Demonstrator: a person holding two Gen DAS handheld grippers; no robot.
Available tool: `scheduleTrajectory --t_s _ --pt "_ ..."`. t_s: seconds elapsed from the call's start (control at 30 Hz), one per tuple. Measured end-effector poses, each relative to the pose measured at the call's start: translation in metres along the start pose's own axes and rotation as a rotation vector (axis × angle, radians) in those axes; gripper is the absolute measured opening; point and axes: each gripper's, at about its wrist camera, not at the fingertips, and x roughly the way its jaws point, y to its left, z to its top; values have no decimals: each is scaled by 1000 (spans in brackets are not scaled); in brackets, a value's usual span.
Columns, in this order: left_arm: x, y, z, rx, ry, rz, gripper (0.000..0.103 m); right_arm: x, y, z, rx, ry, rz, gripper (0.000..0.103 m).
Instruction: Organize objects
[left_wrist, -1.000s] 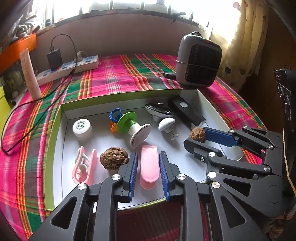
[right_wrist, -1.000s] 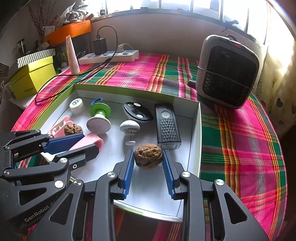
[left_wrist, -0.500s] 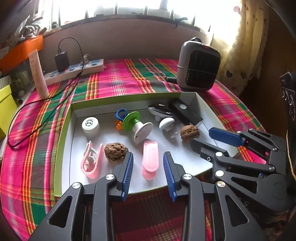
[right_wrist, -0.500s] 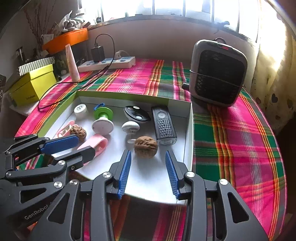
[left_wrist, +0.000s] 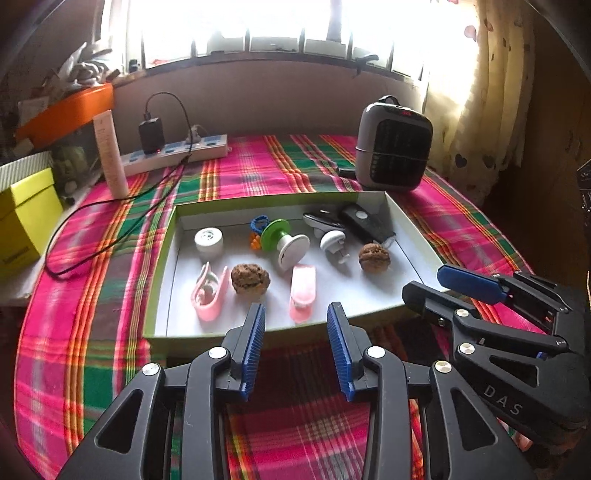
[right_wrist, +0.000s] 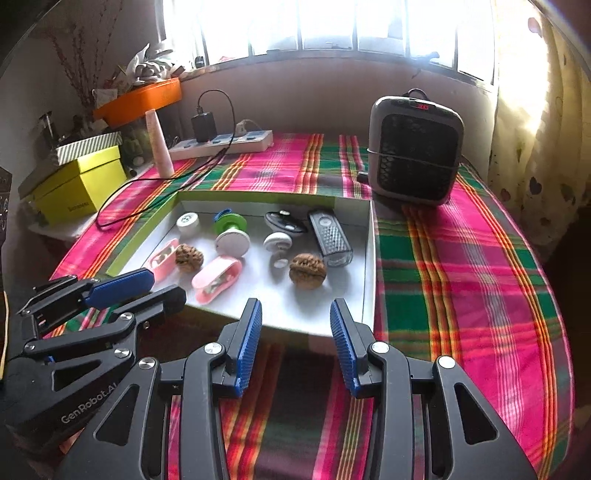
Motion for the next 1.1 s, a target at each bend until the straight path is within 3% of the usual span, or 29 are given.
scheduleTrajectory --t_s 0.6,0.93,1.1 --pt "-11 -3 -46 -24 66 22 34 -7 14 -44 6 76 19 40" --pt "-12 1 -63 -48 89 62 34 -11 16 -61 -11 117 -33 46" --pt "-14 1 -66 -55 80 56 41 -12 16 -65 -24 114 -58 47"
